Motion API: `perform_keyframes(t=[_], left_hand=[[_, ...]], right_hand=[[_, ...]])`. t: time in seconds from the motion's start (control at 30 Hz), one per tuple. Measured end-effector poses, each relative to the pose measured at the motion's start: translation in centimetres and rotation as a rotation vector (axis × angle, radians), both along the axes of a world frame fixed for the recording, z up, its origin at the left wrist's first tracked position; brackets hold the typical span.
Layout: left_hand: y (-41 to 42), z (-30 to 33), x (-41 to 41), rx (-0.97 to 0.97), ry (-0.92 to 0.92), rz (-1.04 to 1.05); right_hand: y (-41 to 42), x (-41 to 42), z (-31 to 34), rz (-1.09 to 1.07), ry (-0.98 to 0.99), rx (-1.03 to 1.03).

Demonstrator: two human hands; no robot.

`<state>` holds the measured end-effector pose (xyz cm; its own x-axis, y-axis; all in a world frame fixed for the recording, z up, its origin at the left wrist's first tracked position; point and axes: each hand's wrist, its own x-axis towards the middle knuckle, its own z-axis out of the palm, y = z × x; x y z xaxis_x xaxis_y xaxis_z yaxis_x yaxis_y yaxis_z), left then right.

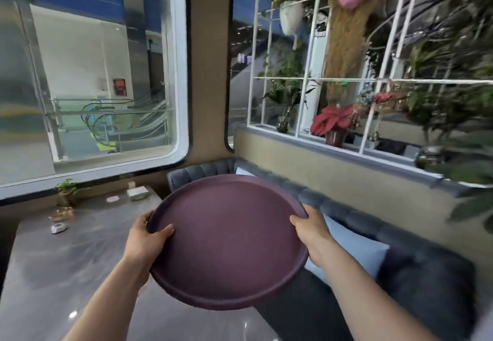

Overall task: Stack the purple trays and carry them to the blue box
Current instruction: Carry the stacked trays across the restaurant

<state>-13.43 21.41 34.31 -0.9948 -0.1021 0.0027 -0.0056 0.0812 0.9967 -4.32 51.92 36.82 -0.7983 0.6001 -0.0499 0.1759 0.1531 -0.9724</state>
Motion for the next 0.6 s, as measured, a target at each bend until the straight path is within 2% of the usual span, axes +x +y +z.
perform_keyframes(t=[0.33, 0.6], left_hand=[[26.4, 0.7, 9.7, -0.024, 0.044, -0.499], [43.0, 0.2, 23.2, -0.012, 0.045, -0.915]], right_hand=[[18.9, 22.8, 1.6, -0.54, 0.031, 0.013], [23.4, 43.9, 1.9, -0.994, 0.038, 0.024]])
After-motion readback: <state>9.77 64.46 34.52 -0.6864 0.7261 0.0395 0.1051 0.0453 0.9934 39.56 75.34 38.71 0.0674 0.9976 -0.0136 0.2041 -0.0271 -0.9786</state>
